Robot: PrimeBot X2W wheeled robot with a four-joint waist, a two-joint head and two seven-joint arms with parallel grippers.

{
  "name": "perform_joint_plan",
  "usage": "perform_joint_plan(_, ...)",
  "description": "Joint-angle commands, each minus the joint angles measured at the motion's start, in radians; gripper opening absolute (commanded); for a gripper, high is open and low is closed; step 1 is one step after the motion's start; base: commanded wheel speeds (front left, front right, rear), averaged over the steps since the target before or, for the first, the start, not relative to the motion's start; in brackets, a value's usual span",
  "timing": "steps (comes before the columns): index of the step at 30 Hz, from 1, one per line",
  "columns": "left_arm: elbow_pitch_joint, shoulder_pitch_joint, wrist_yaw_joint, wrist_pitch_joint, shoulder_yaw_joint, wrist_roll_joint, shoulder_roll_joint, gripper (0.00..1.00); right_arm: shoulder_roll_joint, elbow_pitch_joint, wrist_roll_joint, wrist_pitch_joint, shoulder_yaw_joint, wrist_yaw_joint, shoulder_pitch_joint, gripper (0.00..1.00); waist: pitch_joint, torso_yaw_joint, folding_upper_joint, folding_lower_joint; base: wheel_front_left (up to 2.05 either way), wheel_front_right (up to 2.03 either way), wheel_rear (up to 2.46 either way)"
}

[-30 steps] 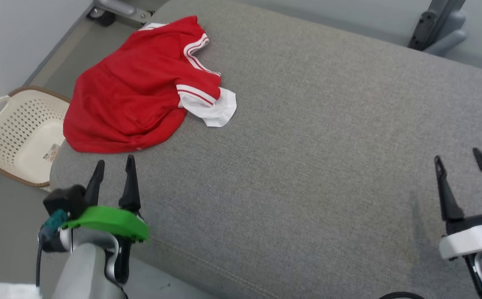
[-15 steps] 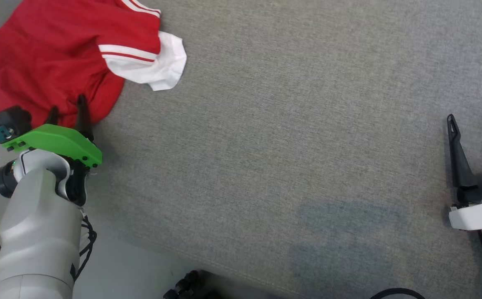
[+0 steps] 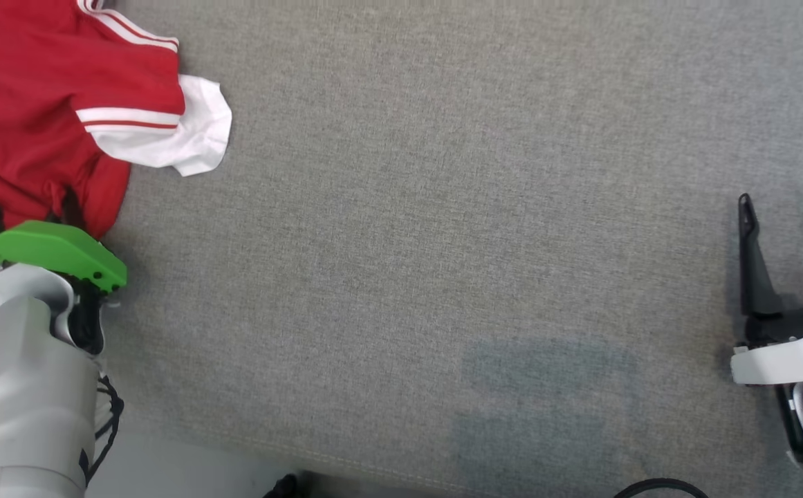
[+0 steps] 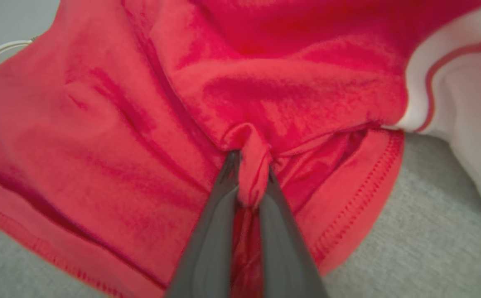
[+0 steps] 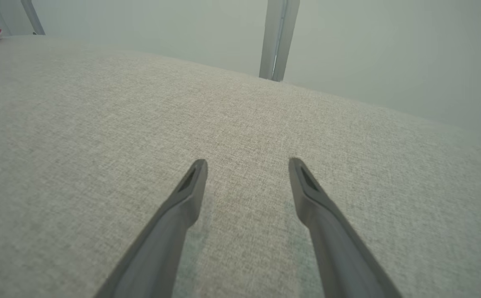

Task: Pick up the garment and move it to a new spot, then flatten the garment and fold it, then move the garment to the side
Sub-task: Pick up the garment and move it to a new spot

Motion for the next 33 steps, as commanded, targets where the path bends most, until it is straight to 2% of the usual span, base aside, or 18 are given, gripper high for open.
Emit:
perform_joint_plan(1, 0.001, 0.065, 0.0, -0.005, -0.034, 0.001, -0.027, 0.0, 0.018, 0.01, 0.01, -0.001, 0.004, -0.001, 0.008, 1.0, -0.08, -0.014, 0.0, -0.0001, 0.0, 0.0, 0.0)
perform_joint_plan(9, -0.194, 0.119, 0.001, -0.047, -0.187, -0.012, -0.007, 0.0, 0.111, 0.05, 0.023, -0.001, 0.021, -0.001, 0.042, 1.0, -0.226, -0.048, 0.0, -0.0001, 0.0, 0.0, 0.0)
perform_joint_plan(12, -0.298, 0.148, 0.001, -0.032, -0.253, -0.027, -0.021, 0.0, 0.133, 0.06, 0.029, -0.001, 0.016, -0.001, 0.062, 1.0, -0.265, -0.065, 0.0, -0.0001, 0.0, 0.0, 0.0)
perform_joint_plan(16, -0.47, 0.199, 0.001, 0.016, -0.341, -0.063, -0.036, 0.0, 0.158, 0.07, 0.033, -0.001, 0.014, -0.001, 0.085, 1.0, -0.306, -0.096, 0.0, -0.0001, 0.0, 0.0, 0.0)
perform_joint_plan(17, -0.47, 0.199, 0.001, 0.016, -0.341, -0.063, -0.036, 0.0, 0.158, 0.07, 0.033, -0.001, 0.014, -0.001, 0.085, 1.0, -0.306, -0.096, 0.0, -0.0001, 0.0, 0.0, 0.0)
perform_joint_plan(21, -0.663, 0.25, 0.001, 0.087, -0.423, -0.091, -0.056, 0.0, 0.174, 0.073, 0.04, -0.001, 0.018, -0.001, 0.088, 1.0, -0.335, -0.144, 0.0, -0.0001, 0.0, 0.0, 0.0)
perform_joint_plan(28, -0.967, 0.301, 0.008, 0.219, -0.525, -0.155, -0.125, 0.0, 0.19, 0.08, 0.052, -0.001, 0.02, -0.001, 0.078, 1.0, -0.36, -0.252, 0.0, -0.0001, 0.0, 0.0, 0.0)
perform_joint_plan(33, -1.107, 0.268, 0.03, 0.282, -0.58, -0.226, -0.163, 0.0, 0.195, 0.085, 0.062, -0.001, 0.018, -0.001, 0.068, 1.0, -0.36, -0.334, 0.0, -0.0001, 0.0, 0.0, 0.0)
